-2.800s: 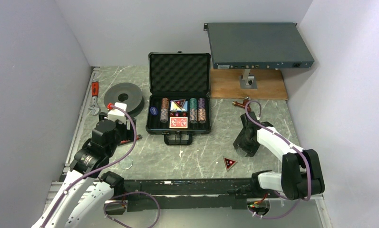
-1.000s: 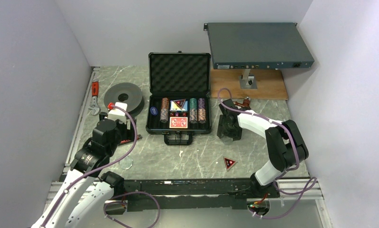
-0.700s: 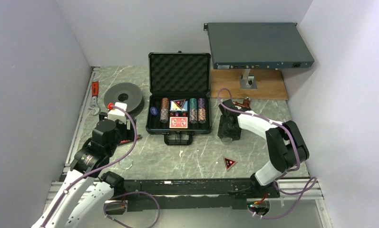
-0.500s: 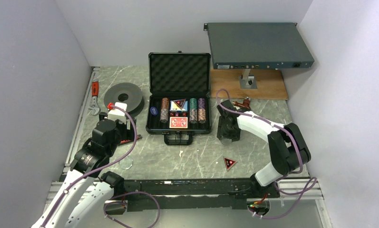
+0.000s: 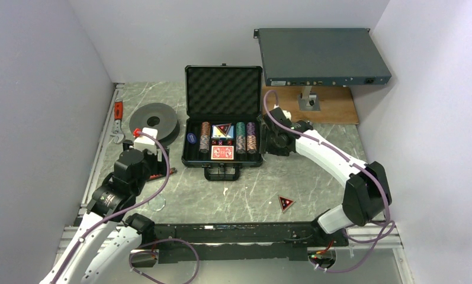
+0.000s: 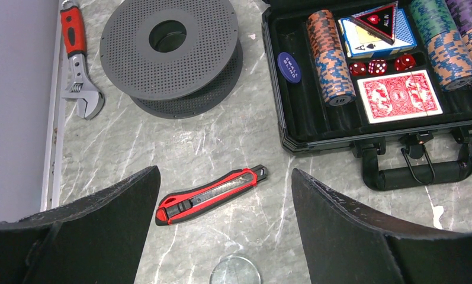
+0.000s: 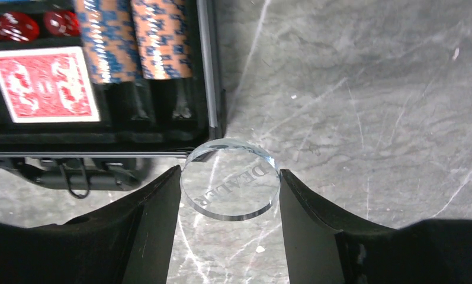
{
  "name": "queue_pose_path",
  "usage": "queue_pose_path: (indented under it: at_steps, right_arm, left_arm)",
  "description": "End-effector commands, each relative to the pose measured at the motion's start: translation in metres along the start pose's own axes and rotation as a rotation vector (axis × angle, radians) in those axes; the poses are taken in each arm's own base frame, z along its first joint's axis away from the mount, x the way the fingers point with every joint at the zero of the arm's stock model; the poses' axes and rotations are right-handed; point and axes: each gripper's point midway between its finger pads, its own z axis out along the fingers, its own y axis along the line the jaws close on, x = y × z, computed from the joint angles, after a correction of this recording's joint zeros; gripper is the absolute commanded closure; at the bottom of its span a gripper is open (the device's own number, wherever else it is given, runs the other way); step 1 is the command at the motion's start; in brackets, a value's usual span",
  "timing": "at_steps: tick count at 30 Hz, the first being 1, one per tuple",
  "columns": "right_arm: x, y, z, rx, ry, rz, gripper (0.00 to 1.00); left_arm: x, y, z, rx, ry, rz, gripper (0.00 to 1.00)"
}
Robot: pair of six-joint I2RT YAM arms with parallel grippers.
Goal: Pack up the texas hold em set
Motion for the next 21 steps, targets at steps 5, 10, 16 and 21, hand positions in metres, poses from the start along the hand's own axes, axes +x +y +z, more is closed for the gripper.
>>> queue_pose_path:
  at_steps: [5,10,16,21]
  right_arm:
    - [-0.04,0.054,-0.016,-0.07,-0.095,-0.04,0.58]
    - [-0.051,0.087,-0.012,-0.095,-0.1,-0.095,0.58]
    - [-0.056,0.126,-0.002,-0.142,-0.098,-0.143,0.58]
    - [-0.051,0.152,0.016,-0.153,-0.068,-0.187,0.58]
  left_arm:
    - [-0.013,0.0,-0.004,0.014,-0.053,-0.007,0.13]
    - [-0.014,-0.001,-0.004,0.017,-0.059,-0.01,0.13]
    - [-0.014,-0.001,-0.004,0.017,-0.059,-0.01,0.13]
    - [-0.014,-0.001,-0.005,0.019,-0.063,-0.01,0.13]
